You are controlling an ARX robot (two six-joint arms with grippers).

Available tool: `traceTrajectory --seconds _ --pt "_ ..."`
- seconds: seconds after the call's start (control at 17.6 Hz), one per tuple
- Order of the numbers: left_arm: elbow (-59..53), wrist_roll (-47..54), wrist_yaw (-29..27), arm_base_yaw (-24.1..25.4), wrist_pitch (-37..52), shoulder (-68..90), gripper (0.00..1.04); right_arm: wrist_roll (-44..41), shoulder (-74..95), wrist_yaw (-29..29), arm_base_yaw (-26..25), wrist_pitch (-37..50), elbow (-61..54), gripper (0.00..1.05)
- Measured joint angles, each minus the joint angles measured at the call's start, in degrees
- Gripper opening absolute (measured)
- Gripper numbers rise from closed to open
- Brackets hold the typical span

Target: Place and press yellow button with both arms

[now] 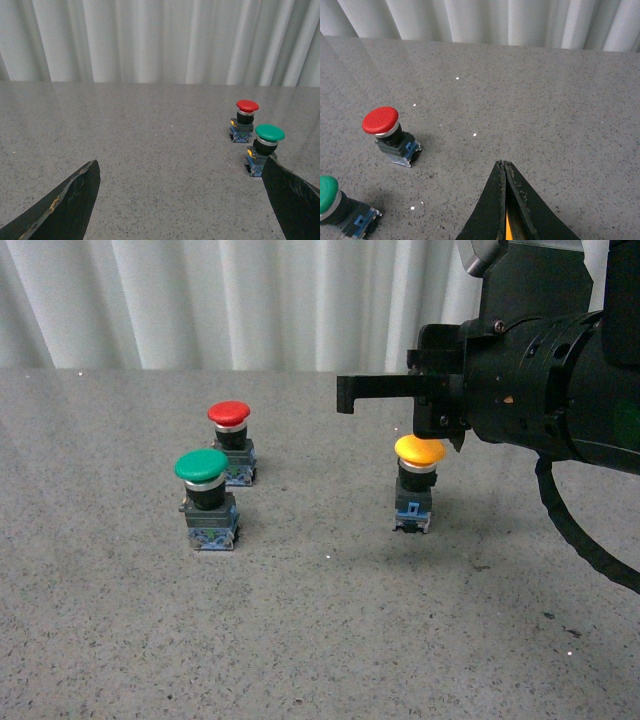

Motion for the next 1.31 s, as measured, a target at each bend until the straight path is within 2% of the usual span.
traceTrajectory --seconds 0.51,1.31 --pt "0.00 0.00 0.00 0.00 0.00 0.00 0.98 -0.46 1.75 -0.81 -0.02 -3.98 0.00 0.02" --pt "0.00 0.00 0.00 0.00 0.00 0.00 0.98 -0.50 3.98 -1.68 -1.25 -5.03 0.09 0.02"
